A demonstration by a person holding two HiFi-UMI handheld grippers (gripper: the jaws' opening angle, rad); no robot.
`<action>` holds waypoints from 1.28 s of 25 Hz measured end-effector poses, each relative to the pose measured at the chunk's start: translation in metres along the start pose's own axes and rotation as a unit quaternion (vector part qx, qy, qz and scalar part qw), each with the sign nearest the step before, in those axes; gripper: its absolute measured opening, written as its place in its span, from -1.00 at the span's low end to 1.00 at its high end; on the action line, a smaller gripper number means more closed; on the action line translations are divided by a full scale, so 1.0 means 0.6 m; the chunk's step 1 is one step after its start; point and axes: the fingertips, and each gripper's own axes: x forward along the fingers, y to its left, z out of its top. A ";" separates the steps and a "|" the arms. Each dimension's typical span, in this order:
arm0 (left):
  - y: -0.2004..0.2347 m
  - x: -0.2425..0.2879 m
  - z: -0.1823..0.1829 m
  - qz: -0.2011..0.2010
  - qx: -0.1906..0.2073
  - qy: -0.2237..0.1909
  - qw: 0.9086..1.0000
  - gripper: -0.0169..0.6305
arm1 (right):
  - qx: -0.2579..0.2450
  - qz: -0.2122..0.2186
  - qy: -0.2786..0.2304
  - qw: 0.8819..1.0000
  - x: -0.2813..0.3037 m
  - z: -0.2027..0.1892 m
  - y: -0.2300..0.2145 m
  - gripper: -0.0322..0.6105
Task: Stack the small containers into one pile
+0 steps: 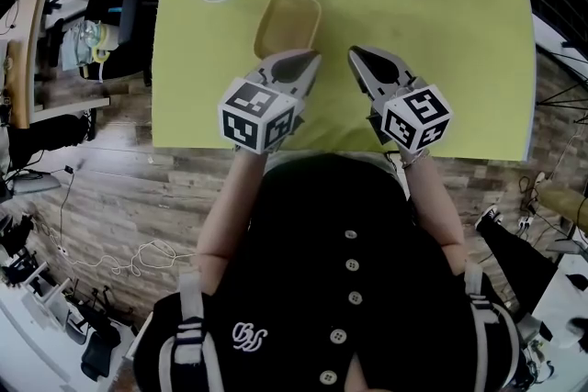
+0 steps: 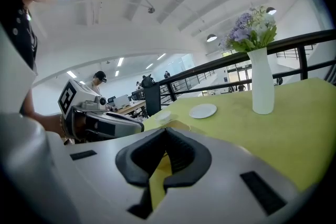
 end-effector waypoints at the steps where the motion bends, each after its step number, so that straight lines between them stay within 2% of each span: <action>1: -0.001 0.002 -0.003 -0.001 0.001 0.004 1.000 -0.92 | 0.000 0.001 0.002 1.000 0.001 -0.004 0.000 -0.86; 12: -0.003 0.005 -0.025 0.002 0.001 0.019 1.000 -0.92 | -0.007 0.021 0.016 1.000 0.007 -0.017 0.019 -0.86; 22: -0.011 0.006 -0.042 -0.003 -0.004 0.033 0.999 -0.91 | 0.019 0.016 0.023 0.999 -0.001 -0.034 0.020 -0.86; 32: -0.006 0.001 -0.051 0.003 -0.012 0.035 0.999 -0.91 | 0.010 0.012 0.027 1.000 0.003 -0.038 0.026 -0.86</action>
